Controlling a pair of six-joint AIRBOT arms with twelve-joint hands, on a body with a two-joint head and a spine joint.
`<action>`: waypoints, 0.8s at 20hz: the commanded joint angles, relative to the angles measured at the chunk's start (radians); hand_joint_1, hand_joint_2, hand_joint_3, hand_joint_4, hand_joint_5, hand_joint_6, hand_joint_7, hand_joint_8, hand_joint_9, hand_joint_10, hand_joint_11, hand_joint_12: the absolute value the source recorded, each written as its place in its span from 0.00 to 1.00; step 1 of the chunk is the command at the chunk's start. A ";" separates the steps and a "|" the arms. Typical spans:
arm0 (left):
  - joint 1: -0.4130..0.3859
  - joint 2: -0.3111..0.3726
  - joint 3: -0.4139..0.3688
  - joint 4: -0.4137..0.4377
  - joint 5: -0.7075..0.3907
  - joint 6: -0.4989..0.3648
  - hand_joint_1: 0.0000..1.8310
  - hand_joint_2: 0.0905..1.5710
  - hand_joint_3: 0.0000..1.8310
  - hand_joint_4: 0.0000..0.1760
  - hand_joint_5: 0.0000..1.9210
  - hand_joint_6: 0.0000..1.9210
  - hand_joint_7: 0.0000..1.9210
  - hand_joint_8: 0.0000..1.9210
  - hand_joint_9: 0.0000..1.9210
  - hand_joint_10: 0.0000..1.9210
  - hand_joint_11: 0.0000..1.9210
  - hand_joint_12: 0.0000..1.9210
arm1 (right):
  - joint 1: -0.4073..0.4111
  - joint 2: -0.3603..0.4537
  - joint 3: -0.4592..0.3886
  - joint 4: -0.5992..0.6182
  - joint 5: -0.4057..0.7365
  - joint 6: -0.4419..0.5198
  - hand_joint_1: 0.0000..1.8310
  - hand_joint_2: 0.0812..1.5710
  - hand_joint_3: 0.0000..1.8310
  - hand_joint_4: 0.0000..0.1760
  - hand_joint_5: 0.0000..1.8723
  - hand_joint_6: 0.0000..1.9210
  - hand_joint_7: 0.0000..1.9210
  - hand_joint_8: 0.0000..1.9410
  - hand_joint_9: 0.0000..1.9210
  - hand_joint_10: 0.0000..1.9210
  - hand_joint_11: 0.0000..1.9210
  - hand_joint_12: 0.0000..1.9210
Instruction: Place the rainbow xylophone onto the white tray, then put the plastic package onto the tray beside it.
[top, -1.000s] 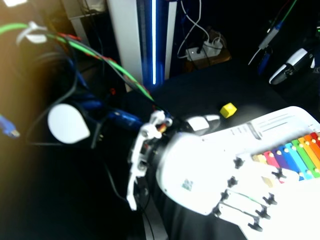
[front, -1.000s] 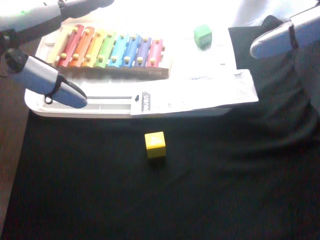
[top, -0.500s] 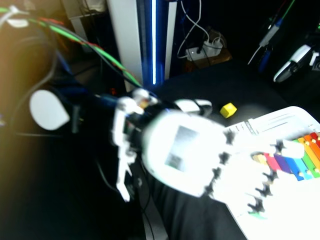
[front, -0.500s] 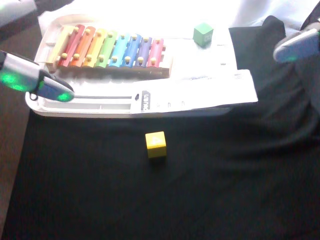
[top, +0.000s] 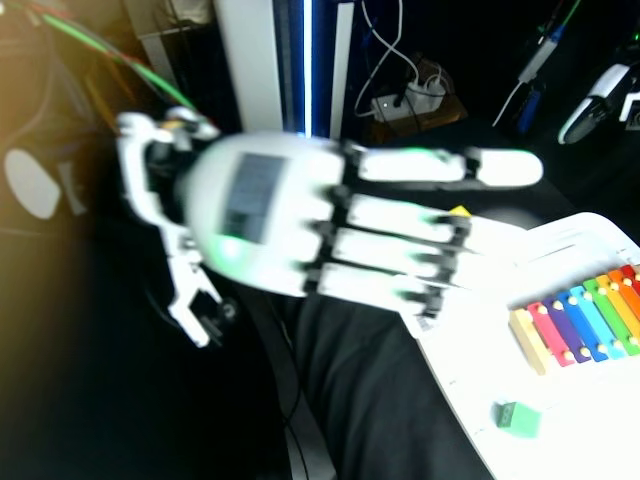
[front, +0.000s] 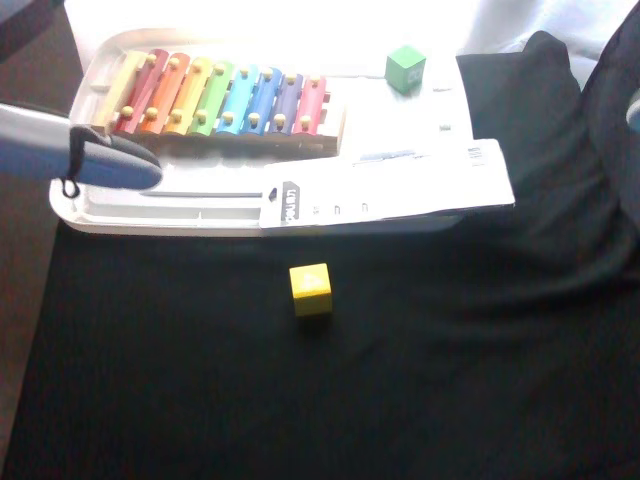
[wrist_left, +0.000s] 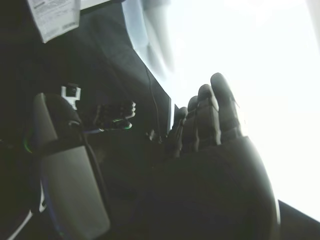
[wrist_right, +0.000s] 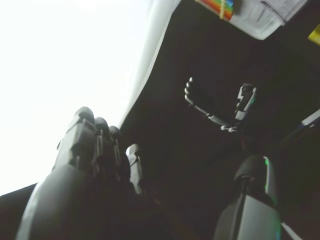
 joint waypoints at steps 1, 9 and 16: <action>-0.001 0.012 -0.004 -0.039 -0.163 0.000 0.46 0.45 0.01 0.00 0.00 0.00 0.03 0.00 0.03 0.01 0.00 0.12 | -0.006 -0.002 -0.005 0.067 0.175 0.006 0.44 0.42 0.00 0.99 0.00 0.00 0.02 0.00 0.00 0.00 0.04 0.02; 0.134 0.073 -0.089 -0.168 -0.485 0.073 0.33 0.61 0.11 0.00 0.00 0.00 0.01 0.00 0.00 0.00 0.00 0.07 | -0.104 0.023 -0.085 0.155 0.362 -0.076 0.48 0.38 0.00 0.76 0.03 0.00 0.10 0.00 0.08 0.00 0.00 0.29; 0.189 0.072 -0.120 -0.201 -0.644 0.104 0.40 0.62 0.05 0.00 0.01 0.00 0.00 0.00 0.00 0.00 0.00 0.00 | -0.262 0.059 -0.168 0.296 0.520 -0.143 0.46 0.54 0.00 0.73 0.12 0.01 0.17 0.00 0.13 0.00 0.00 0.16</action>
